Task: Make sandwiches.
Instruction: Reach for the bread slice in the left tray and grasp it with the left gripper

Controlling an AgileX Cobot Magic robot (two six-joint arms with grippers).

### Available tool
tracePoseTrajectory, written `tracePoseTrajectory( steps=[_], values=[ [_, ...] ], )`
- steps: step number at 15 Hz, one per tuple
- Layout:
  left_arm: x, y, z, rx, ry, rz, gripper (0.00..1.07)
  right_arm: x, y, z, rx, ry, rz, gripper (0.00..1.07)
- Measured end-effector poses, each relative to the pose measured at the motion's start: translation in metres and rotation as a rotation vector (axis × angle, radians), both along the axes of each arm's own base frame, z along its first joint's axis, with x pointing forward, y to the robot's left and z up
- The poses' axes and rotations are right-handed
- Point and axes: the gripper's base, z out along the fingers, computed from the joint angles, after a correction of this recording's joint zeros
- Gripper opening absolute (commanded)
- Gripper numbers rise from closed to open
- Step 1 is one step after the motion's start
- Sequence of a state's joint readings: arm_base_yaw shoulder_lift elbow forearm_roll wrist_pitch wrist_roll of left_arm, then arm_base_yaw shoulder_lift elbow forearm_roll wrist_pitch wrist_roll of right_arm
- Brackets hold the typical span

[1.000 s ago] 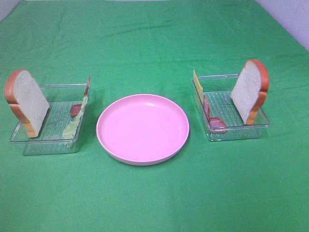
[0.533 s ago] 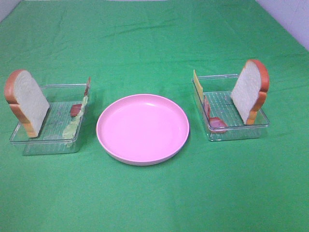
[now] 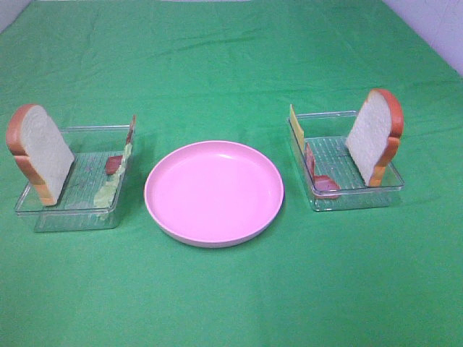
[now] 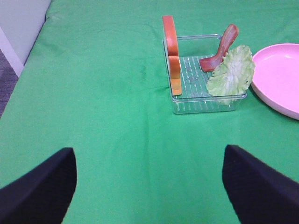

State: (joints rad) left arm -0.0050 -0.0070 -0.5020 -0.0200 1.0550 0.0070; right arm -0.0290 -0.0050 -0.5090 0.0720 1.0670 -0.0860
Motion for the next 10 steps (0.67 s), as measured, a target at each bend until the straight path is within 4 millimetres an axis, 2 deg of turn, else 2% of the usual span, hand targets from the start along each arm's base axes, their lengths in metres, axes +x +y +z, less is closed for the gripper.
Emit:
tracePoseTrajectory(
  steps=[10],
  values=[
    [0.0, 0.0, 0.0, 0.0, 0.0, 0.0, 0.8, 0.0, 0.0, 0.0, 0.0, 0.0, 0.0, 0.71]
  ],
)
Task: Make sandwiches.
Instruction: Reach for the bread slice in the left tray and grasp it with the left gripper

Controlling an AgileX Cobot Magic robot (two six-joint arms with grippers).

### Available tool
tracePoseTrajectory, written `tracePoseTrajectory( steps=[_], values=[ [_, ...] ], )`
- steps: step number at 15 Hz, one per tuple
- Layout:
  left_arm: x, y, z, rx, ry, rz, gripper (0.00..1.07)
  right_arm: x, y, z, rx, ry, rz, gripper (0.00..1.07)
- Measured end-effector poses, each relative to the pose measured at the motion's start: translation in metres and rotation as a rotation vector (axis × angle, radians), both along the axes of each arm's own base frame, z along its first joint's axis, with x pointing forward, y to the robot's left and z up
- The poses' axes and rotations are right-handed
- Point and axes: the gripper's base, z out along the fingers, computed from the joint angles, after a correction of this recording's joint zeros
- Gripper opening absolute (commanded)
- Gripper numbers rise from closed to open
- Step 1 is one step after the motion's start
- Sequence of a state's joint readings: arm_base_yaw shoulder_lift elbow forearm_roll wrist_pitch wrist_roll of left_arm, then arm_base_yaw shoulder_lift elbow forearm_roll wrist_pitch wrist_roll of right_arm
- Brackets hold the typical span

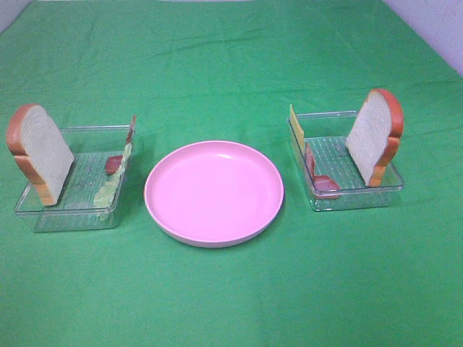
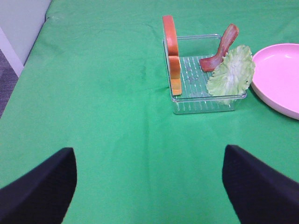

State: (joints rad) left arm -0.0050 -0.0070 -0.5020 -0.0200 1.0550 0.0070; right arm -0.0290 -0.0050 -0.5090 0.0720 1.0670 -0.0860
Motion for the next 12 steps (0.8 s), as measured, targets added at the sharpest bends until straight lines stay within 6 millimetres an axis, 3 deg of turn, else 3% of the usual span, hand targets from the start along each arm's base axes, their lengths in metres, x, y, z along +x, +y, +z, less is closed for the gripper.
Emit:
tracePoseTrajectory(
  steps=[10, 11, 12],
  values=[
    [0.0, 0.0, 0.001, -0.003, -0.006, -0.002, 0.8, 0.0, 0.0, 0.0, 0.0, 0.0, 0.0, 0.71],
    [0.0, -0.001, 0.005, -0.006, -0.024, -0.004, 0.8, 0.0, 0.0, 0.0, 0.0, 0.0, 0.0, 0.71],
    [0.01, 0.0, 0.023, -0.007, -0.071, -0.002, 0.8, 0.0, 0.0, 0.0, 0.0, 0.0, 0.0, 0.71]
  ],
)
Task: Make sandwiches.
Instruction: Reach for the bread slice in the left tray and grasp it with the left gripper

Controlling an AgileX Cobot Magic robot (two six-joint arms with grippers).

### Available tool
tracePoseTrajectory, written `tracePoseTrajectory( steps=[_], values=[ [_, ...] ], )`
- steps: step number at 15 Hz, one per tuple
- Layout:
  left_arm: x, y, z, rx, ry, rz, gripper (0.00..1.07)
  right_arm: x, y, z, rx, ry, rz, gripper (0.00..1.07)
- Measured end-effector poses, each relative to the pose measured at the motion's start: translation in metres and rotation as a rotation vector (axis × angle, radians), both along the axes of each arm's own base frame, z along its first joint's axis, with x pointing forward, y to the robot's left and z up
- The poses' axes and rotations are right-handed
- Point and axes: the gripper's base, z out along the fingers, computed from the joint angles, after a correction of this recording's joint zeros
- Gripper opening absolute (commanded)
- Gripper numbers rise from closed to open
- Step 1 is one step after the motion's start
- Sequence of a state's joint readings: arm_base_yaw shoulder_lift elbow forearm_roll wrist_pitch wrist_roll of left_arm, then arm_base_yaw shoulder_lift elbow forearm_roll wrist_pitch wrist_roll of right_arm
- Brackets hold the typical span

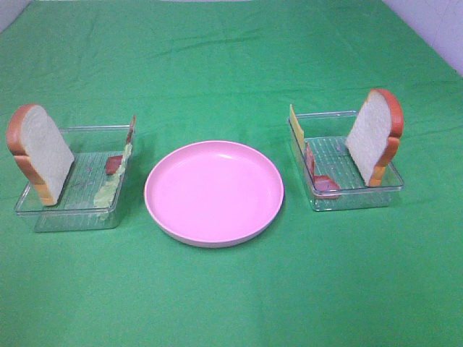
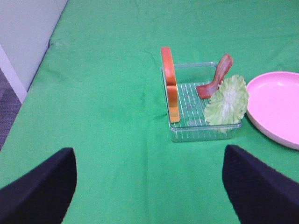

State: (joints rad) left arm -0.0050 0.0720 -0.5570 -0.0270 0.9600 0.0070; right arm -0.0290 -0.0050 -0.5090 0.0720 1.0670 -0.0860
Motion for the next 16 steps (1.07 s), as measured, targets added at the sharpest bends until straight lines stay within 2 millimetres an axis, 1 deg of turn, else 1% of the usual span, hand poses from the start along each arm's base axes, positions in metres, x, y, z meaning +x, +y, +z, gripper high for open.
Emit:
tracePoseTrajectory(
  steps=[2, 5, 6, 7, 10, 13, 14, 15, 16],
  values=[
    [0.024, 0.0, 0.017, 0.0, 0.043, 0.001, 0.8, 0.0, 0.0, 0.0, 0.0, 0.0, 0.0, 0.71],
    [0.076, 0.0, 0.034, 0.0, 0.214, 0.002, 0.8, 0.0, 0.0, 0.0, 0.0, 0.0, 0.0, 0.71],
    [0.097, 0.0, 0.038, 0.001, 0.275, 0.002, 0.8, 0.0, 0.0, 0.0, 0.0, 0.0, 0.0, 0.71],
    [0.108, 0.0, 0.041, 0.001, 0.298, 0.002, 0.8, 0.0, 0.0, 0.0, 0.0, 0.0, 0.0, 0.71],
    [0.168, -0.001, 0.052, -0.006, 0.404, -0.001, 0.8, 0.0, 0.0, 0.0, 0.0, 0.0, 0.0, 0.71],
    [0.231, -0.003, 0.042, -0.02, 0.525, -0.004, 0.8, 0.0, 0.0, 0.0, 0.0, 0.0, 0.0, 0.71],
    [0.271, -0.004, 0.027, -0.041, 0.61, -0.008, 0.8, 0.0, 0.0, 0.0, 0.0, 0.0, 0.0, 0.71],
    [0.29, -0.005, 0.015, -0.041, 0.653, -0.009, 0.8, 0.0, 0.0, 0.0, 0.0, 0.0, 0.0, 0.71],
    [0.299, -0.007, 0.01, -0.04, 0.672, -0.013, 0.8, 0.0, 0.0, 0.0, 0.0, 0.0, 0.0, 0.71]
  ],
)
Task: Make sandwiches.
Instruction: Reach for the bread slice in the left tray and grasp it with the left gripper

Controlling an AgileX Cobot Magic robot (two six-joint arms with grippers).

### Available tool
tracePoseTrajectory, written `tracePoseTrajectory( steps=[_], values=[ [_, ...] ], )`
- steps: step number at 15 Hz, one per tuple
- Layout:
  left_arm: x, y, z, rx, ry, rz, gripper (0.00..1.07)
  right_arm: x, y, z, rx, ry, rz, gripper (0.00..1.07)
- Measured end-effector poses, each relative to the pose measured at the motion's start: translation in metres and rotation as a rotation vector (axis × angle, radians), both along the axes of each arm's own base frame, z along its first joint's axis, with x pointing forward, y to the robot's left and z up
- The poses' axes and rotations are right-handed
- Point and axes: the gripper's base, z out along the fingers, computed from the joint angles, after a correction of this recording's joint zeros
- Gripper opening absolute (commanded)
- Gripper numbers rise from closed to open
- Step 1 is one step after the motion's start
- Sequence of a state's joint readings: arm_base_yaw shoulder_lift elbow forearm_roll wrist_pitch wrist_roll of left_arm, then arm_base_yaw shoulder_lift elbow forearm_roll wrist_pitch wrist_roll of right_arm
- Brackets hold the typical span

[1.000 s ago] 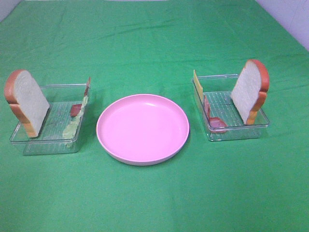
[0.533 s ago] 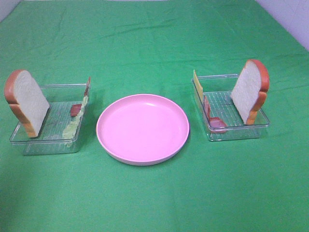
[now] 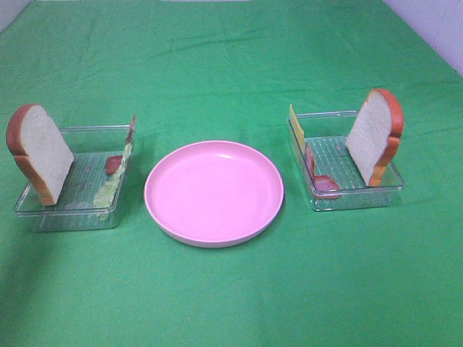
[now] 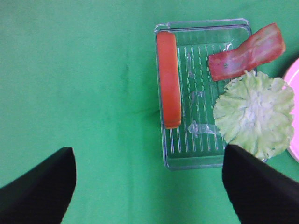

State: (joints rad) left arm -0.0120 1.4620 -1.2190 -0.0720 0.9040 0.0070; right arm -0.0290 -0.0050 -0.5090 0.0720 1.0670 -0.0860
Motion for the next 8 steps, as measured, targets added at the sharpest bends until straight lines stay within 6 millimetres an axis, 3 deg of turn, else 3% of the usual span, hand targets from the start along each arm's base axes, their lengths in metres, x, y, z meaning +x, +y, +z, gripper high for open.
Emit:
tracePoseTrajectory(
  steps=[1, 4, 8],
  values=[
    [0.022, -0.005, -0.014, 0.001, 0.041, -0.015, 0.8, 0.0, 0.0, 0.0, 0.0, 0.0, 0.0, 0.71],
    [0.053, -0.021, -0.043, 0.003, 0.117, -0.058, 0.8, 0.0, 0.0, 0.0, 0.0, 0.0, 0.0, 0.71],
    [0.073, -0.033, -0.078, -0.009, 0.203, -0.045, 0.8, 0.0, 0.0, 0.0, 0.0, 0.0, 0.0, 0.71]
  ],
)
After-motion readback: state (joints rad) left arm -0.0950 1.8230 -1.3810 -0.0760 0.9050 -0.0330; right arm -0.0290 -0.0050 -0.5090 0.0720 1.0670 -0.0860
